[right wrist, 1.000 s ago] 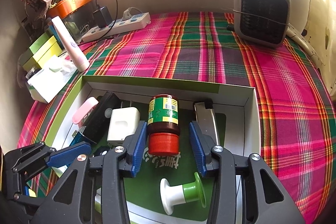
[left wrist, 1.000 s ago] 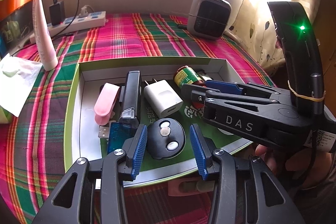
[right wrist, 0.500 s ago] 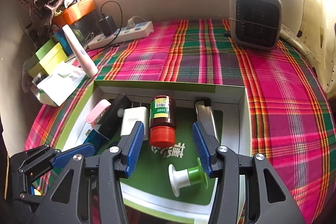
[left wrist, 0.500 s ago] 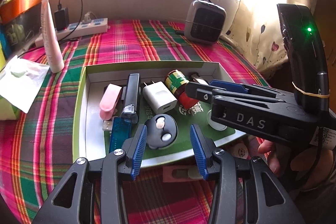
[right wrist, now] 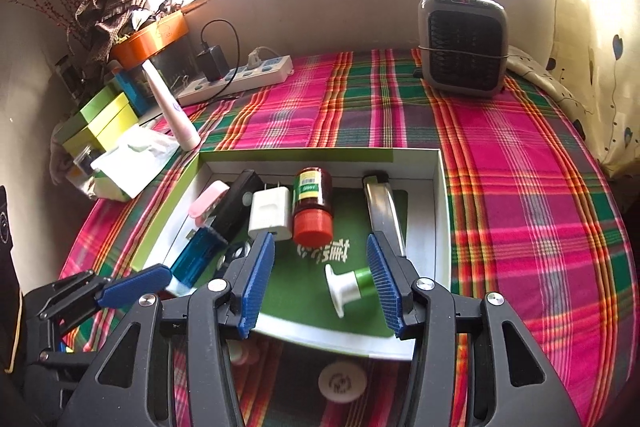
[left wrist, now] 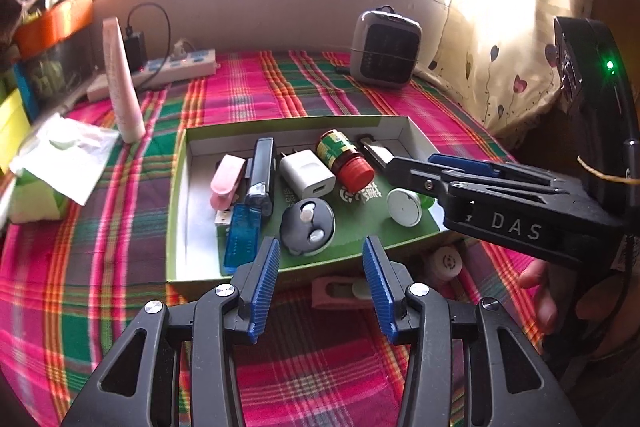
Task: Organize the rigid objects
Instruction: 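Withdraw both grippers from the box toward the remaining loose objects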
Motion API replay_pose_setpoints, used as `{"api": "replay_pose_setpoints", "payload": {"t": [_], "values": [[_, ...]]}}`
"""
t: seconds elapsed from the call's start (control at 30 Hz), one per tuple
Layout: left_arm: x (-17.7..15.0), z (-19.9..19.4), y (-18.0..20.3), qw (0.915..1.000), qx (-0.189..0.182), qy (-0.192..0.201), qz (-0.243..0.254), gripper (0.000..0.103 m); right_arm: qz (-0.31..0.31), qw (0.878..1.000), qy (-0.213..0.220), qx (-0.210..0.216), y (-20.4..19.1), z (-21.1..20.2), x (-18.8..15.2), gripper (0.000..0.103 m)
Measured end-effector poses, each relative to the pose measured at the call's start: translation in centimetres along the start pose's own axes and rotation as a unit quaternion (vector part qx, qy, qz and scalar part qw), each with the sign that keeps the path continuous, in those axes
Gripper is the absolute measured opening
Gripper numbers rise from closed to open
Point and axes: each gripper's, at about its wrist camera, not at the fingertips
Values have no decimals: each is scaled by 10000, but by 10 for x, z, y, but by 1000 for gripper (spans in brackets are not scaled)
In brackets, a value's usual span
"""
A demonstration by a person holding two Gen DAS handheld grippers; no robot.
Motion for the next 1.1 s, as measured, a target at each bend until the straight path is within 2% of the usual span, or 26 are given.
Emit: {"api": "replay_pose_setpoints", "payload": {"t": [0.43, 0.7, 0.9, 1.1], "values": [[-16, -18, 1, 9999, -99, 76, -32, 43, 41, 9999, 77, -94, 1, -23, -25, 50], [-28, -21, -15, 9993, -221, 33, -309, 43, 206, 9996, 79, -190, 9, -36, -45, 51], [-35, -21, -27, 9983, -292, 7, -497, 43, 323, 9988, -39, -353, 14, -35, -59, 53], [-39, -17, -36, 9971, -397, -73, -648, 43, 255, 9989, -201, -332, 10, -24, -64, 57]]}}
Point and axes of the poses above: each gripper's, at about its wrist camera, not at the fingertips, and z roughly the way its jaws point, y to its right, x to its top, and after that the axes turned 1 degree about -z, right-handed
